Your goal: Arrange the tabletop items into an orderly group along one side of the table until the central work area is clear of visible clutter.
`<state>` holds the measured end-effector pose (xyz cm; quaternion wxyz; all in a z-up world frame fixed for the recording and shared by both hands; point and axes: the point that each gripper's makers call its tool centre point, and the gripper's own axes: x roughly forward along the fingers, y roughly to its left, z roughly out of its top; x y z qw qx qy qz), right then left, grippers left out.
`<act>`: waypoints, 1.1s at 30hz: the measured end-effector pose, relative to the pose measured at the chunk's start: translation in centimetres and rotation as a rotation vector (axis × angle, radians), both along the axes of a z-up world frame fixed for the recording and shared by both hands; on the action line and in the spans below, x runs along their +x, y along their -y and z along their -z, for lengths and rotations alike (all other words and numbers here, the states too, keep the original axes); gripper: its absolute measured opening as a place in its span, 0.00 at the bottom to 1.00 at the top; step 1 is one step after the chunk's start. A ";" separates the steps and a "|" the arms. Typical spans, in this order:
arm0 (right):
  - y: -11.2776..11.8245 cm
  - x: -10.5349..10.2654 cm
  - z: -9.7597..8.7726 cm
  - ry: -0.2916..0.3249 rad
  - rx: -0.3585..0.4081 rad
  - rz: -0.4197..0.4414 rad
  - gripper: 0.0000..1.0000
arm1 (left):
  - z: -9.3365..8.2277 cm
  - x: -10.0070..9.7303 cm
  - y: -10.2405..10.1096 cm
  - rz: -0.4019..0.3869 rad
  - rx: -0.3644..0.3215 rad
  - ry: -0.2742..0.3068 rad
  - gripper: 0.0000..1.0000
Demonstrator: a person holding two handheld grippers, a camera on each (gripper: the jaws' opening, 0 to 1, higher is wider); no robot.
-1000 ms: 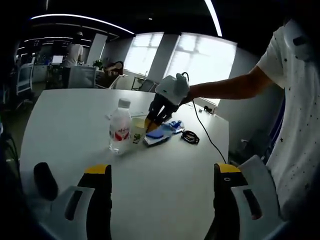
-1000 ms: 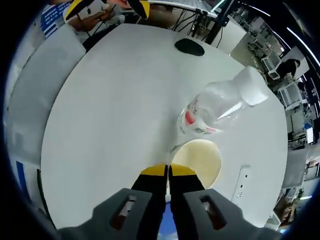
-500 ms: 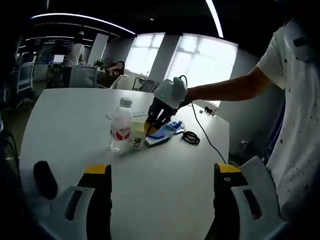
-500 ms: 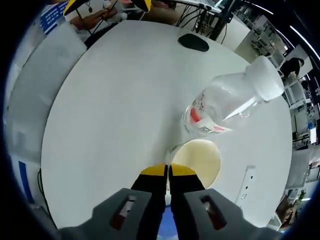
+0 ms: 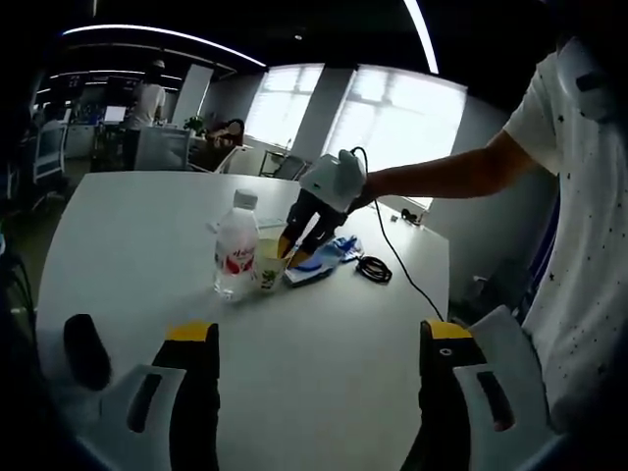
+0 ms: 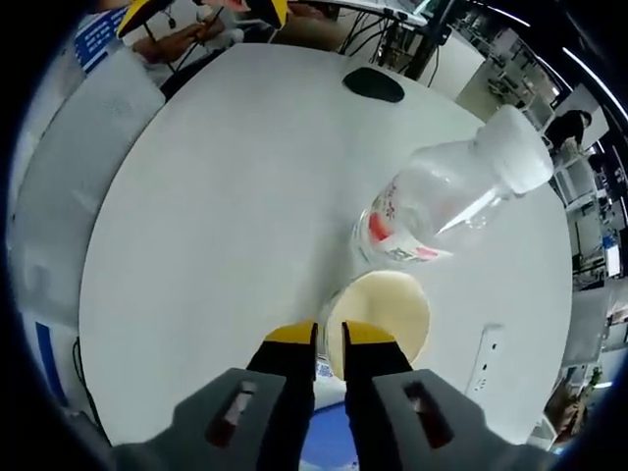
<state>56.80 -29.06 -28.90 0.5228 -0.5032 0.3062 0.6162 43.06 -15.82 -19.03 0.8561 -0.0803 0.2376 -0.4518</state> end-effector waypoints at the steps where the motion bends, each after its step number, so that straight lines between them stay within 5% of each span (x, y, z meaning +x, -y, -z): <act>1: 0.0 0.0 0.0 -0.005 0.002 0.002 0.09 | 0.0 0.0 0.0 0.000 -0.001 0.001 0.86; 33: 0.6 -0.5 -1.0 -0.015 0.112 0.076 0.36 | -0.3 0.1 0.9 0.020 0.018 0.011 0.87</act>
